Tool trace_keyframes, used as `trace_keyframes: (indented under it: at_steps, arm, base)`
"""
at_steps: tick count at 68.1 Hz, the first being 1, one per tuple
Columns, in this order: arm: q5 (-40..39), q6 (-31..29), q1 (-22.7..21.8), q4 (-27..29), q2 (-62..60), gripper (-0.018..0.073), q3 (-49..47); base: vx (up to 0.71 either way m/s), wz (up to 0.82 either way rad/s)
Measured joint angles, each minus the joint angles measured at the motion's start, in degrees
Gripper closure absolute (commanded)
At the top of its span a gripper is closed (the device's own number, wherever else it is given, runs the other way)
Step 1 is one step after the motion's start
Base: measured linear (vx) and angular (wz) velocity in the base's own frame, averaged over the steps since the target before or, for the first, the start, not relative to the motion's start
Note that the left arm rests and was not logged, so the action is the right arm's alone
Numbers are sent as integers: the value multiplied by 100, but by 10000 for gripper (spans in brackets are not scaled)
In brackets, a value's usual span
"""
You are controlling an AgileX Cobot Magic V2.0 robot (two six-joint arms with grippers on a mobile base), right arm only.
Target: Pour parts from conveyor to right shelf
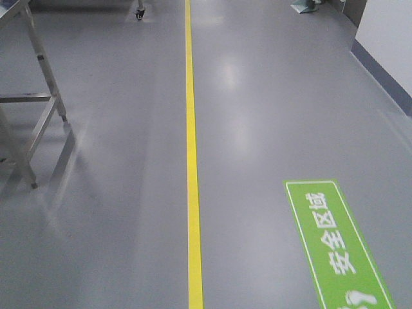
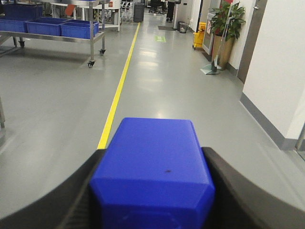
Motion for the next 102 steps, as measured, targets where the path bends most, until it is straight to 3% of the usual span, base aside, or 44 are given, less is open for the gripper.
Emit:
trace_keyframes:
  at_steps: [102]
  arm:
    - [12, 0, 0, 0, 0, 565, 0]
  base:
    - [72, 1]
